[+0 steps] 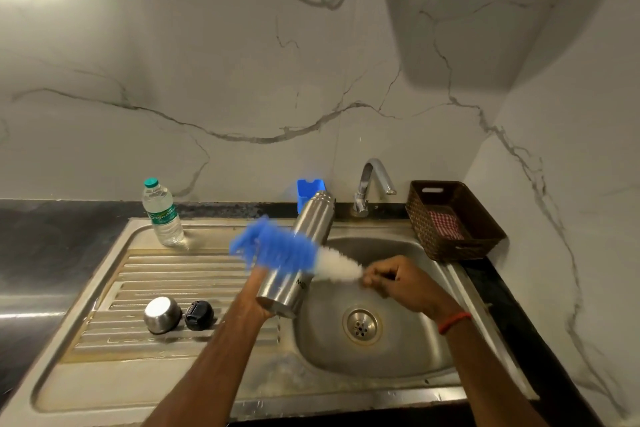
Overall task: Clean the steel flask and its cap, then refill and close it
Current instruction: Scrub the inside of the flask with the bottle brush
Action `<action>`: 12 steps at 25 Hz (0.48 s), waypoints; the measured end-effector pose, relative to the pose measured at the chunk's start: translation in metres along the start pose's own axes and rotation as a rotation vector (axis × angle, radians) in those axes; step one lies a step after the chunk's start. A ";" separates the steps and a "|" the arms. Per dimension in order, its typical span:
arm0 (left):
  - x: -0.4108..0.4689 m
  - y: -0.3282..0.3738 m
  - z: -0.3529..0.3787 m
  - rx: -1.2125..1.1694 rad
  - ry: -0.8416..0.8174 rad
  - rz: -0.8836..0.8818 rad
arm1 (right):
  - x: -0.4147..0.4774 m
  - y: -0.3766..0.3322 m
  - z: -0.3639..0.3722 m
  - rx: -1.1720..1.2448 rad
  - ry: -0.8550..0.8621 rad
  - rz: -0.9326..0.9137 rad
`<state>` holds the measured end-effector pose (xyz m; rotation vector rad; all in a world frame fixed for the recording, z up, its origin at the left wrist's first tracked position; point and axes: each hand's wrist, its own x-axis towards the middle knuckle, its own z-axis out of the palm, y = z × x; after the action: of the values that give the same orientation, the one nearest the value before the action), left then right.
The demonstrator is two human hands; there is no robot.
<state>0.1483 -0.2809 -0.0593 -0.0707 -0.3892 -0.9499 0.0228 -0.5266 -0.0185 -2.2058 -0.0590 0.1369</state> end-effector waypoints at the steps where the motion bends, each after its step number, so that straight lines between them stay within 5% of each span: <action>1: -0.007 -0.008 0.004 0.130 0.163 -0.089 | 0.006 0.002 -0.004 0.009 0.115 0.044; 3: -0.013 -0.018 -0.008 0.421 0.517 -0.142 | 0.014 0.001 -0.008 0.005 0.317 0.139; 4: -0.023 -0.013 -0.010 0.373 0.546 -0.164 | 0.016 0.001 -0.008 -0.008 0.357 0.155; 9: -0.024 -0.016 -0.004 0.335 0.800 0.047 | -0.007 -0.012 0.009 0.032 -0.035 0.006; 12: -0.026 -0.010 -0.006 0.298 0.846 0.015 | -0.002 -0.008 0.010 0.012 0.027 0.000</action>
<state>0.1288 -0.2674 -0.0757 0.5851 0.2576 -0.8162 0.0202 -0.5144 -0.0180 -2.1956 -0.0430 0.1070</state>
